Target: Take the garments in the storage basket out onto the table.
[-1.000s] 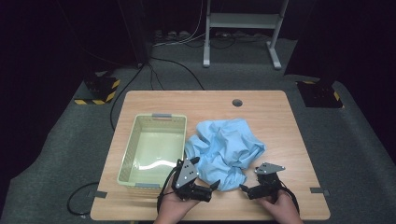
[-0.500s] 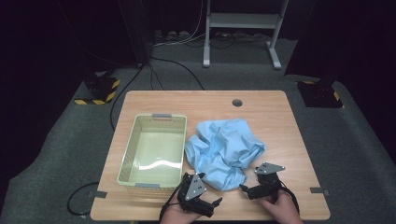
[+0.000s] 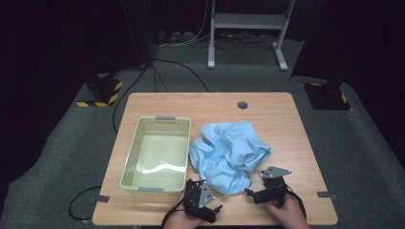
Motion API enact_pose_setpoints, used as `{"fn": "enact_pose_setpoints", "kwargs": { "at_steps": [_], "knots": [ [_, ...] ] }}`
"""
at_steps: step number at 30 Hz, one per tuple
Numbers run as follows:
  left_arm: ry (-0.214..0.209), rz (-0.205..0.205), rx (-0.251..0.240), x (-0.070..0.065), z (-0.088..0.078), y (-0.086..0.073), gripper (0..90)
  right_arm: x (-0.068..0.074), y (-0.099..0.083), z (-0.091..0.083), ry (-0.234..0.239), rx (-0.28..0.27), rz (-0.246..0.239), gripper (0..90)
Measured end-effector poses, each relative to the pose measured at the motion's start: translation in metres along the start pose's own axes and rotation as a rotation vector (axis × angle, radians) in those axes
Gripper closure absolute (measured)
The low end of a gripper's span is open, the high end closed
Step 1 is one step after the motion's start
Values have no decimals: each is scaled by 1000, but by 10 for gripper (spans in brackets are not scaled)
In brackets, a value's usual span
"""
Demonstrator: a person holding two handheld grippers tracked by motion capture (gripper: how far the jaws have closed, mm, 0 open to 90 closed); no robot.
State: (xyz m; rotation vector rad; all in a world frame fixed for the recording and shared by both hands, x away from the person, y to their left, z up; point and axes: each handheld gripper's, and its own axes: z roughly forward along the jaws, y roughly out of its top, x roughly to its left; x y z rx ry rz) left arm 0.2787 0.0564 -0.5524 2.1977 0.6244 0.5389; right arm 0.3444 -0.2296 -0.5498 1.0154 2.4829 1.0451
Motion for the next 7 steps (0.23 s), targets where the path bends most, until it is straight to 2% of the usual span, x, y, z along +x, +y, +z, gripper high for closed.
{"fn": "enact_pose_setpoints", "kwargs": {
  "at_steps": [4,7],
  "knots": [
    [13,16,1,-3,0,0,11,1,0,0,-6,2,-7,2],
    [7,21,0,-3,0,0,12,0,0,0,-3,2,-4,1]
  ]
}}
